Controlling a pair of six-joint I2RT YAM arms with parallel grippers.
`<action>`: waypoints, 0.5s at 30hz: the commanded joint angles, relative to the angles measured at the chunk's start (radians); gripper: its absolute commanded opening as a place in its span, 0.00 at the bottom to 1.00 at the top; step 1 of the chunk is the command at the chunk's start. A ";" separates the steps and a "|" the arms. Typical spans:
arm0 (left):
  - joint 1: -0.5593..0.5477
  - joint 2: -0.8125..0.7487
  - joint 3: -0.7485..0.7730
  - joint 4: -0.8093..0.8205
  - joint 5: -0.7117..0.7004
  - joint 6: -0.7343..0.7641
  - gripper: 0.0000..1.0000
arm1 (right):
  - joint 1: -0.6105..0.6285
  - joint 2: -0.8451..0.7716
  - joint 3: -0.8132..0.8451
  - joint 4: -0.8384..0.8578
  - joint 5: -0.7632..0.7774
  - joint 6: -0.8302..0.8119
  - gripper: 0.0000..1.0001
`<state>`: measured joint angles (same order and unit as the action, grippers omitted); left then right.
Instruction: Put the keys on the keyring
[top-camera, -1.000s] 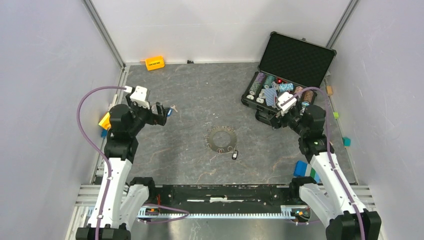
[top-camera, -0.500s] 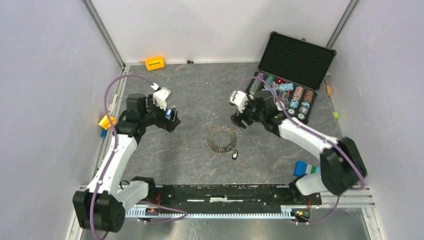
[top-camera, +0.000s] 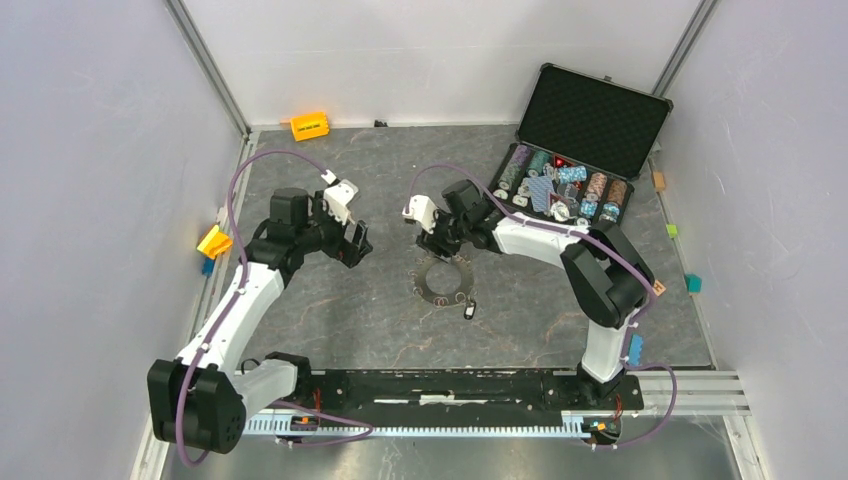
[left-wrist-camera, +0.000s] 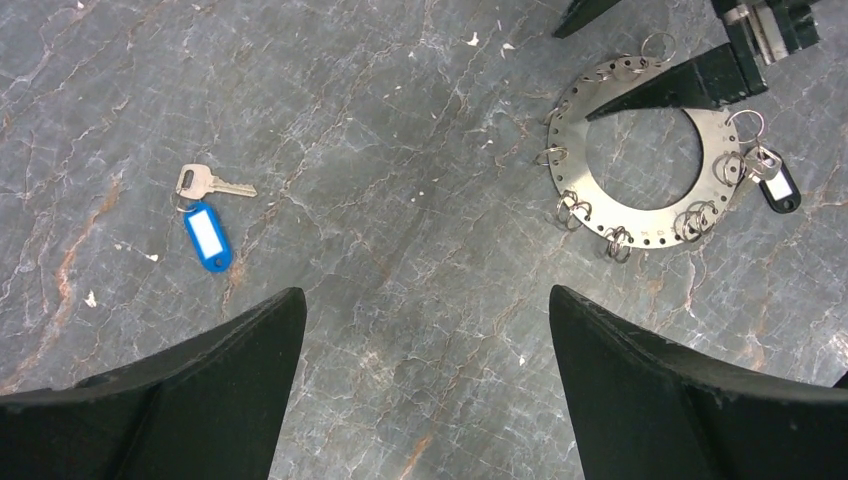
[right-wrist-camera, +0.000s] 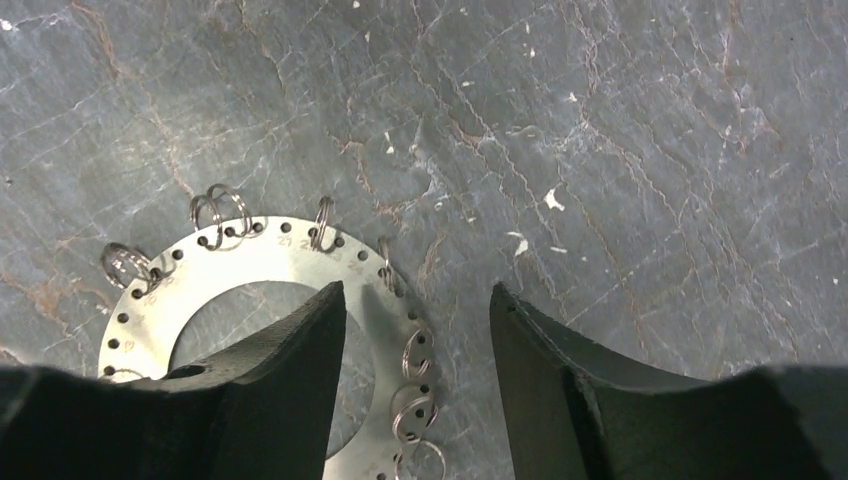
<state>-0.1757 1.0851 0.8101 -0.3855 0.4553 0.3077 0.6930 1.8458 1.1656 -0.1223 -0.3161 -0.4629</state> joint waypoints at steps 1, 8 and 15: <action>-0.004 -0.023 -0.018 0.055 -0.016 0.016 0.97 | -0.003 0.038 0.060 0.006 -0.059 -0.013 0.59; -0.003 -0.025 -0.029 0.051 -0.073 0.032 0.96 | 0.004 0.045 0.068 0.017 -0.098 -0.007 0.56; -0.002 -0.019 -0.029 0.051 -0.084 0.030 0.96 | 0.005 0.082 0.094 -0.003 -0.082 -0.009 0.51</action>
<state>-0.1761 1.0798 0.7803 -0.3664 0.3901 0.3080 0.6933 1.9091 1.2137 -0.1261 -0.3874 -0.4686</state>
